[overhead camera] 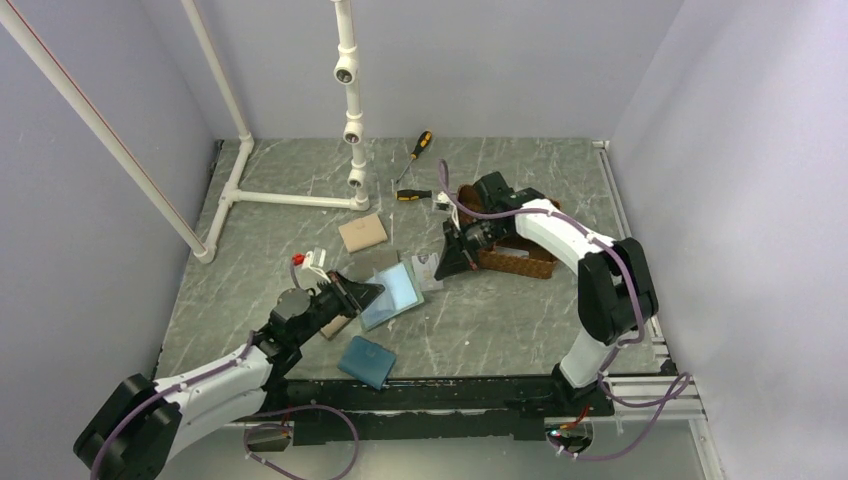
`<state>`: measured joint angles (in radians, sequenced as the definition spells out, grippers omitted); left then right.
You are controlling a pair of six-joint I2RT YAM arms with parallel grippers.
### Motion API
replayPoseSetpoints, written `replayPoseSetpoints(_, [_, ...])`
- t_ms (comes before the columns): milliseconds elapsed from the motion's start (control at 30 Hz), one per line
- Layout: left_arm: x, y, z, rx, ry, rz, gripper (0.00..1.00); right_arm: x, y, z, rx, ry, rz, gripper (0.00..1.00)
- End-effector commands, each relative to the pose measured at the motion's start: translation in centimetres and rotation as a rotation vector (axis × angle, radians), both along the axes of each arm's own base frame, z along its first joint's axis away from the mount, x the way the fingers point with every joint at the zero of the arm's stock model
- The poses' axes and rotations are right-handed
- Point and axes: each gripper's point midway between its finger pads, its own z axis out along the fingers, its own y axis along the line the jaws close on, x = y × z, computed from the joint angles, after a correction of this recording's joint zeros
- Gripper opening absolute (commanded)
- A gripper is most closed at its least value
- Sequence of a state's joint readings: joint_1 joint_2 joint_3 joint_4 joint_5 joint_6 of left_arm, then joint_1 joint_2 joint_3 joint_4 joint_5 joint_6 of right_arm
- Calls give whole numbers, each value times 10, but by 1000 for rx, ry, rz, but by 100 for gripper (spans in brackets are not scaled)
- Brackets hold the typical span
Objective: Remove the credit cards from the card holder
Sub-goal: Place the credit card in the storage box.
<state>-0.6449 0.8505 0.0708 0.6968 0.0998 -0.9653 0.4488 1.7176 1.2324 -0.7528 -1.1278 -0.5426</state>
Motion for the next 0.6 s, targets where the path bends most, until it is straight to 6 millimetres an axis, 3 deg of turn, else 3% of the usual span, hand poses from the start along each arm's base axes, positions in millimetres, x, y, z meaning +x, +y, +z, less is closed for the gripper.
replayPoseSetpoints(0, [1,-2,-1,16,2,-11,0,11,-24,29,14,-190,2,0])
replayPoseSetpoints(300, [-3,-34,1,2,-11,-183,0,65,-115,18,-291,-432,-221,0])
replayPoseSetpoints(467, [-6,-57,-4,-26,12,-305,0,80,-163,7,-525,-570,-319,0])
replayPoseSetpoints(567, [-7,-70,-9,-58,33,-373,0,86,-182,6,-597,-598,-368,0])
